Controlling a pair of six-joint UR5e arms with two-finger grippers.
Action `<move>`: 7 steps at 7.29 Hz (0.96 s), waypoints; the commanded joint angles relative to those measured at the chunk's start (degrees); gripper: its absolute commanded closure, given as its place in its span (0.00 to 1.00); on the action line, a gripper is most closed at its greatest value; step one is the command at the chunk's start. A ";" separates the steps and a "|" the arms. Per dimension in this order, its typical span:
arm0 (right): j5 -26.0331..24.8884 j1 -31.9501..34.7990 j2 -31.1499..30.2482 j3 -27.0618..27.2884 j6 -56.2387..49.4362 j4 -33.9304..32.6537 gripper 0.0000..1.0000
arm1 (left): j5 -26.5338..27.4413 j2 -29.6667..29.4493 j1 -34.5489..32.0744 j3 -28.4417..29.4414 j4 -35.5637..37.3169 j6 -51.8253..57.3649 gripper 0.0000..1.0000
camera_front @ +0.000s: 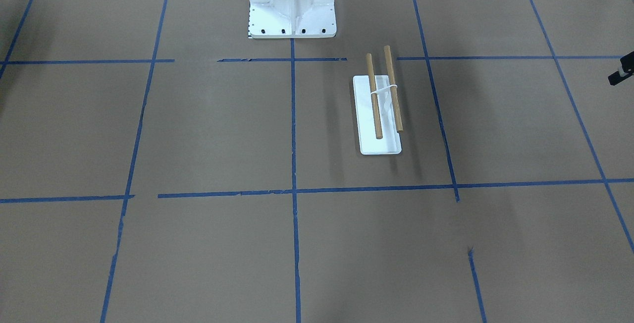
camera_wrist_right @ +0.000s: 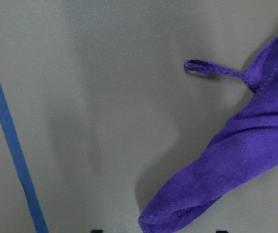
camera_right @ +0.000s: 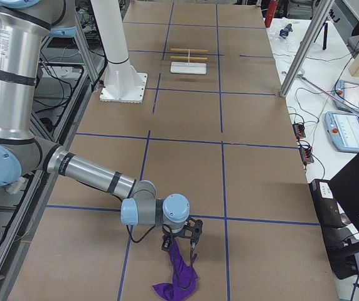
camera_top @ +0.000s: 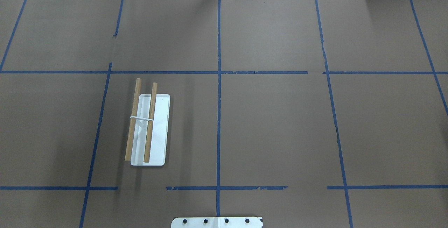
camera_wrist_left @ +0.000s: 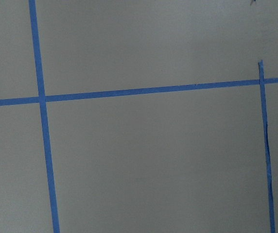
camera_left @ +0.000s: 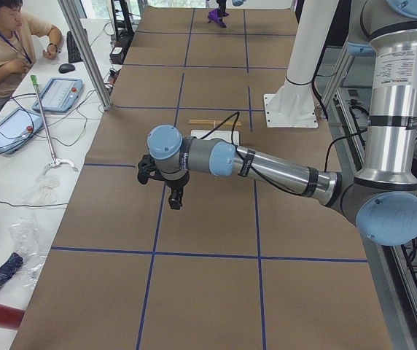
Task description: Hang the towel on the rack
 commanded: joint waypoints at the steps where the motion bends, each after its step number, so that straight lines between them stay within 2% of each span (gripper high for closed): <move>1: 0.43 -1.75 -0.01 -3.88 2.27 5.23 0.18 | 0.00 -0.18 -0.07 -0.29 0.00 -0.01 0.00; 3: -0.79 -1.84 0.08 -4.87 2.27 6.93 0.21 | 0.00 -0.62 -0.07 -0.38 0.00 -0.10 0.00; 4: -0.80 -1.84 -0.01 -4.87 2.18 7.02 0.42 | 0.00 -0.62 -0.16 -0.64 0.00 -0.18 0.00; 6: -0.97 -1.84 -0.01 -5.48 1.74 7.02 1.00 | 0.00 -0.70 -0.33 -0.82 0.00 -0.18 0.00; 7: -0.97 -1.84 0.25 -5.40 1.48 7.02 1.00 | 0.00 -0.70 -0.33 -1.34 0.00 -0.62 0.00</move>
